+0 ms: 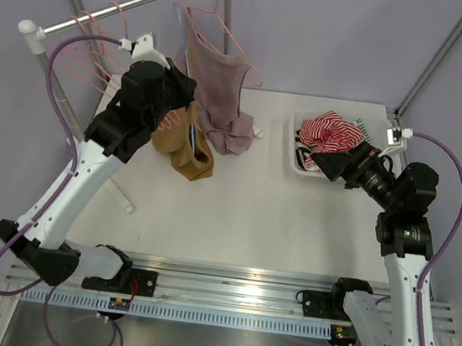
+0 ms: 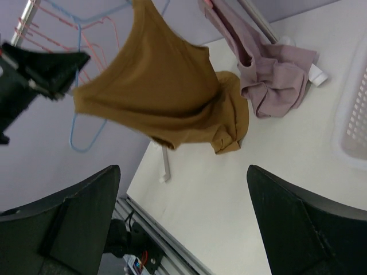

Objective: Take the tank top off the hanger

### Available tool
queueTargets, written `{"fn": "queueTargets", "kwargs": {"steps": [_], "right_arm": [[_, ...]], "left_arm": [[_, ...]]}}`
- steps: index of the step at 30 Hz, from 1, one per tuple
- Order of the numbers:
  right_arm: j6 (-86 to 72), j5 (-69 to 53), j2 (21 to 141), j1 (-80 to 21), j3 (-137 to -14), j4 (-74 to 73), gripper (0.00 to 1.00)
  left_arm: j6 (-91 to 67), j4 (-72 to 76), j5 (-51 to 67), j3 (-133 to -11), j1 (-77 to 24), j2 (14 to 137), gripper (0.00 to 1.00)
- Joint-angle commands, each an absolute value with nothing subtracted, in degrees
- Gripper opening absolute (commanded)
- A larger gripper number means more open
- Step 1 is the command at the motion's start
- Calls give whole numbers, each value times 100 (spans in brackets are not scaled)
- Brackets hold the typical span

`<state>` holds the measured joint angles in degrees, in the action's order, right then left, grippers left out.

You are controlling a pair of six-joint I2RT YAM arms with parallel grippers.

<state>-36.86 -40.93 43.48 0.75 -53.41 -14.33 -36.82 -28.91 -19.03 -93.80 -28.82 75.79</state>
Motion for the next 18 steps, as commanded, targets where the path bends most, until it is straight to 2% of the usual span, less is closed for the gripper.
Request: {"fn": "queueTargets", "kwargs": {"steps": [1,4,6,9,11,12,15,18], "right_arm": [[-4689,-3839,4753,44,-5161,198,99],[-5218,-4296,5262,26,-4967,1254,99],[-5195,-4333,5510,-403,-5001,1572,100],[-4625,-3930,5826,-1182,-5228,1312,99],[-4132,-3648,6090,-1632,-5361,1196,97],[-4026,-3543,6178,-1957,-5414,1074,91],[-3623,-3103,6538,-2459,-5677,854,84],[-3394,-2656,6924,-2820,-5853,668,81]], "left_arm": [[-3981,-1908,-906,-8510,-3058,6716,0],[-4078,-1741,-520,-7729,-3216,6120,0],[-4087,-1643,-106,-7384,-3365,5820,0],[-4200,-1399,368,-6690,-3646,5292,0],[-4324,-1284,552,-6025,-3814,4819,0],[-4385,-1170,667,-5803,-3919,4669,0],[-4491,-1081,1089,-5309,-4077,4255,0],[-4474,-1169,1309,-5116,-4104,3964,0]]}}
